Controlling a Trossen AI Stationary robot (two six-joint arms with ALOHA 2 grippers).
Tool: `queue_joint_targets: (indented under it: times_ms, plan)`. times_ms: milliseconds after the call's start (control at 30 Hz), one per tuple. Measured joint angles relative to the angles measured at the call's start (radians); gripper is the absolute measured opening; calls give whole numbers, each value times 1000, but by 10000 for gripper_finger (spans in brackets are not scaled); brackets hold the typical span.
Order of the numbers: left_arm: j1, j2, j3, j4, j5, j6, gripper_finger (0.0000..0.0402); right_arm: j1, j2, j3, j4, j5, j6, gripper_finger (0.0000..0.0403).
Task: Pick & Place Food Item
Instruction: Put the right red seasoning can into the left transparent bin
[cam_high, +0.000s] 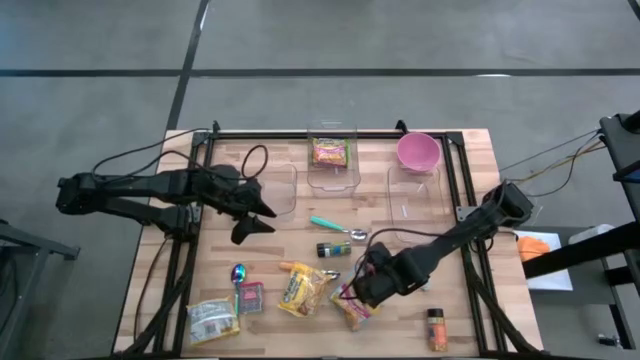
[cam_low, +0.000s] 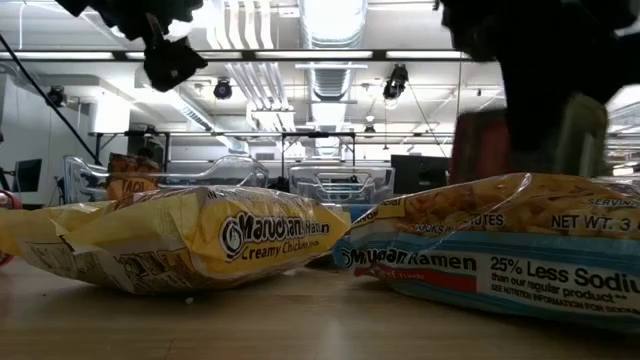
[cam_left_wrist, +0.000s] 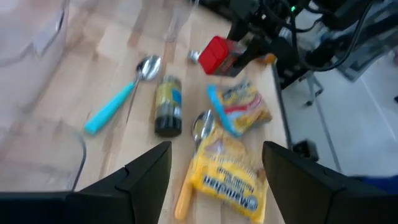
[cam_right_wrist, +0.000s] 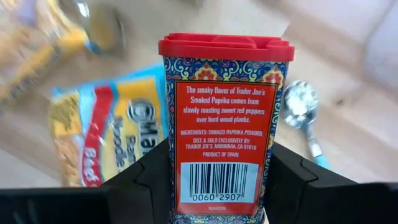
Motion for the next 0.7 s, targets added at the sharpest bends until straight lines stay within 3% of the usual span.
queue_joint_targets:
  times_ms: [100,300,433,567,700]
  plan:
    - [1,-12,0,66,-11,-19,258,4,-49,13,-7,89,1,169]
    - [1,-20,0,282,-14,-73,258,38,-185,21,6,366,-27,169]
    - [1,-12,0,408,4,-74,258,61,-268,20,51,529,-133,169]
    - [8,9,31,370,55,-27,258,48,-317,20,133,528,-298,169]
    - [16,67,156,143,132,19,258,-2,-324,19,214,401,-443,169]
